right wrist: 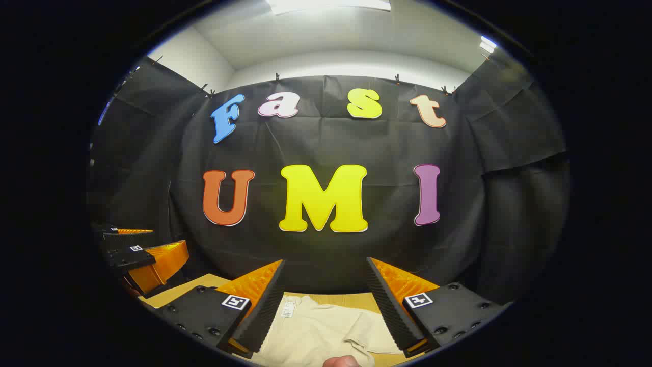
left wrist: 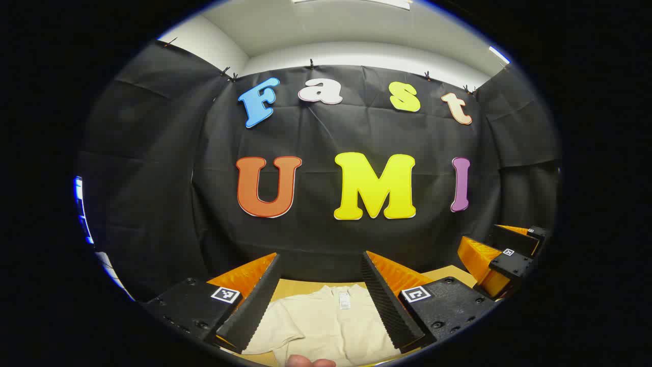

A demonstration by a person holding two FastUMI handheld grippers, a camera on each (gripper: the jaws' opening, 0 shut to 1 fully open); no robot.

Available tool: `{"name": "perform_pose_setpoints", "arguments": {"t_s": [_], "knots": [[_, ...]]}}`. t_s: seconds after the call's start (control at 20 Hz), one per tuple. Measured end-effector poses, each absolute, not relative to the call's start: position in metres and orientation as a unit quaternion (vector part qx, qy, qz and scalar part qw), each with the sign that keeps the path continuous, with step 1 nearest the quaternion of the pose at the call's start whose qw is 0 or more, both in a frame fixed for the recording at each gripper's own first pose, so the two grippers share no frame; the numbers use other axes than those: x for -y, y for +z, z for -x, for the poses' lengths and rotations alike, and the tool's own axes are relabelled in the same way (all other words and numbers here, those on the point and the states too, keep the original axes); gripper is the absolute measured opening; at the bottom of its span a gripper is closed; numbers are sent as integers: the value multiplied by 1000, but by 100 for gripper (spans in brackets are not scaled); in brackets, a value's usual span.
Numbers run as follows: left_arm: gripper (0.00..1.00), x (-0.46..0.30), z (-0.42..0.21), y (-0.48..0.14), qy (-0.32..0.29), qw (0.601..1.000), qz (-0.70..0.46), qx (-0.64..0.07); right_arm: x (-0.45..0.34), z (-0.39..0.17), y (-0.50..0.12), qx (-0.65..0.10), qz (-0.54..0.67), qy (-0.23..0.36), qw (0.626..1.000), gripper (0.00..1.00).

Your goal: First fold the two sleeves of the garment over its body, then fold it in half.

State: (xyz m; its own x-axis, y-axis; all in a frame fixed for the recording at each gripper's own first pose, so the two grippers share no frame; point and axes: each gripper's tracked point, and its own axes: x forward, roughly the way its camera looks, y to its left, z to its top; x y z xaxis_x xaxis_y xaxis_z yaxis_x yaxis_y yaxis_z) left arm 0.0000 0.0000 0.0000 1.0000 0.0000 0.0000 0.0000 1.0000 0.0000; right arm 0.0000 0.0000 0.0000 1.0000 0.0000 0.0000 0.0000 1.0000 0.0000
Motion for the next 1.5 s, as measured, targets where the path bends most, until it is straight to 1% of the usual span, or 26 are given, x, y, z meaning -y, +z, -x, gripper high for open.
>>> {"name": "perform_pose_setpoints", "arguments": {"t_s": [1.1,1.5], "knots": [[99,16,-7,2,1,1000,-12,11,31,-11,-11,-10,-10,-7,1000,94],[99,35,-7,-26,-20,999,-21,-23,61,-8,-36,-41,-5,-2,999,94]]}}
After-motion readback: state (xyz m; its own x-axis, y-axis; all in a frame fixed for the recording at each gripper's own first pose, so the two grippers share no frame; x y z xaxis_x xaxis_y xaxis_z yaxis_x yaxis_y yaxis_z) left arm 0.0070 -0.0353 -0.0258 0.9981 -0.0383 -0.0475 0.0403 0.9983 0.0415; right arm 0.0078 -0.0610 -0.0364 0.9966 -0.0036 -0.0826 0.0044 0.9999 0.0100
